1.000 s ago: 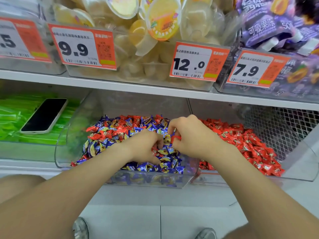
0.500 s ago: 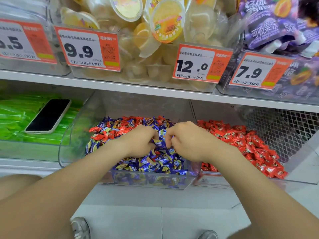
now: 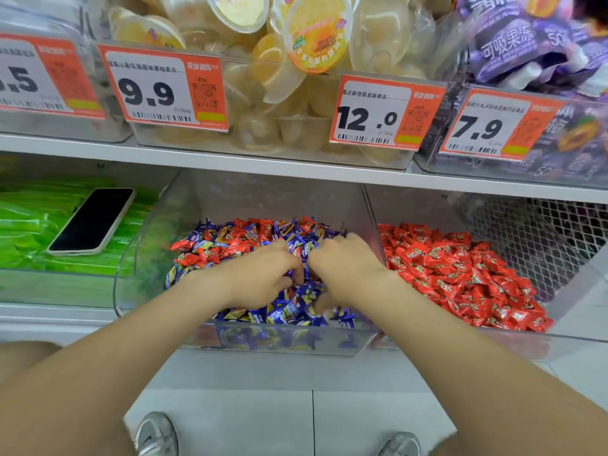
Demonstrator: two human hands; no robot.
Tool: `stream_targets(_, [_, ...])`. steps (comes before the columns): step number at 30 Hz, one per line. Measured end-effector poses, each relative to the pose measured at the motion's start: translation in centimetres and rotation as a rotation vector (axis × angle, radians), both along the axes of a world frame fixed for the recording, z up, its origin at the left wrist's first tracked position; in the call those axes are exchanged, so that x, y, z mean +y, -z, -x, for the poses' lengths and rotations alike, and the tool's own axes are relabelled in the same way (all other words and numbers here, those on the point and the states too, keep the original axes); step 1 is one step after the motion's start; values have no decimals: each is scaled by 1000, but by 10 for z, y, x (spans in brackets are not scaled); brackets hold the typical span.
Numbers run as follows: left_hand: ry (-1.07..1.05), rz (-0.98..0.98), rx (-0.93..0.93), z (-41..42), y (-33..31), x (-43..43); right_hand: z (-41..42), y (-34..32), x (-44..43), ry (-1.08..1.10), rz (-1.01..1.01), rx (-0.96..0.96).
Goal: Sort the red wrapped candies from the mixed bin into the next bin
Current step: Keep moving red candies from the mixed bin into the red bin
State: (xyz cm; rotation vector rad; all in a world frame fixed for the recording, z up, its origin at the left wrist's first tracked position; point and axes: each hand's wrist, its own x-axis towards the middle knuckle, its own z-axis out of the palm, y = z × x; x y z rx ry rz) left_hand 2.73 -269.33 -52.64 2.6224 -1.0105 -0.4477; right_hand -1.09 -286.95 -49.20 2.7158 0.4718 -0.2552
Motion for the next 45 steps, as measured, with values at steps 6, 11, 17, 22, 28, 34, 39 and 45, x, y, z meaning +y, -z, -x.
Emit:
stream_targets(6, [22, -112, -51, -11, 6, -7, 3, -11, -8, 35, -13, -181])
stream_targets(11, [70, -231, -135, -12, 11, -17, 9, -14, -11, 65, -83, -230])
stream_targets(17, [80, -157, -97, -7, 12, -20, 14, -4, -14, 37, -110, -154])
stream_targets(22, [-1, -99, 1, -8, 0, -6, 6, 5, -11, 16, -296, 36])
stream_targets(28, [-93, 41, 25, -3, -15, 13, 4, 23, 6, 46, -256, 161])
stream_targets(34, [-167, 97, 56, -3, -13, 23, 2, 23, 13, 35, -154, 150])
stream_targets(39, [-342, 228, 70, 4, -29, 19, 5, 11, 1, 198, -753, 113])
stream_targets(45, [-545, 711, 653, 30, -47, -1, 34, -25, -9, 500, -1568, 123])
